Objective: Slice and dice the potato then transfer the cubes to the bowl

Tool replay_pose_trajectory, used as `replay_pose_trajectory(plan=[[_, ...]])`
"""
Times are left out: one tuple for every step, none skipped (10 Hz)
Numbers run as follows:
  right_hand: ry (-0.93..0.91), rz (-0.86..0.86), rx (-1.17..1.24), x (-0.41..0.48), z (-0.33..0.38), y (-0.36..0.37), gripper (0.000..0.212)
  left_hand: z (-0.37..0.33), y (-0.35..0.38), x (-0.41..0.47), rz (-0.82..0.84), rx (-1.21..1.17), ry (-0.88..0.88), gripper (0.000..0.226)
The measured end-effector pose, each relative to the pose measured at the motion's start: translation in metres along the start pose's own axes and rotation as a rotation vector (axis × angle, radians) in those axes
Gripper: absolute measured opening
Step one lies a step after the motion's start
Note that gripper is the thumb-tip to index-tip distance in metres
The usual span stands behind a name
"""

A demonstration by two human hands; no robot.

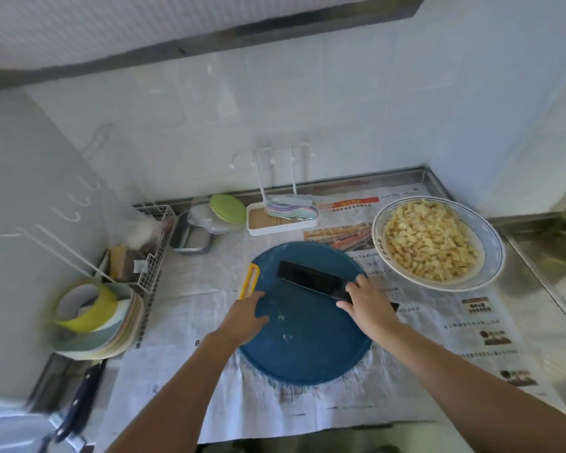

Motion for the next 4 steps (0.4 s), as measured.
replay_pose_trajectory(plan=[[0.052,-0.019,0.045,0.005,-0.002,0.001,0.036,-0.001,0.011,-0.004,0.023,0.183,0.063,0.068],[0.070,-0.018,0.061,0.007,-0.005,-0.003,0.030,0.000,0.020,-0.008,0.092,0.317,0.076,0.066],[0.064,-0.005,0.085,0.008,-0.004,-0.006,0.028,0.000,0.021,-0.009,0.071,0.261,0.081,0.065],[0.046,0.035,0.102,0.007,-0.002,-0.014,0.029,-0.003,0.013,-0.006,-0.018,0.139,0.049,0.061]])
Point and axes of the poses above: each hand's wrist, its own x-axis towards the middle knuckle, its own y-axis out of the palm, z = x × y, the point moved 1 cm from there along x, towards the middle knuckle, and after that the axes turned 7 degrees about y, right-handed, at the moved point
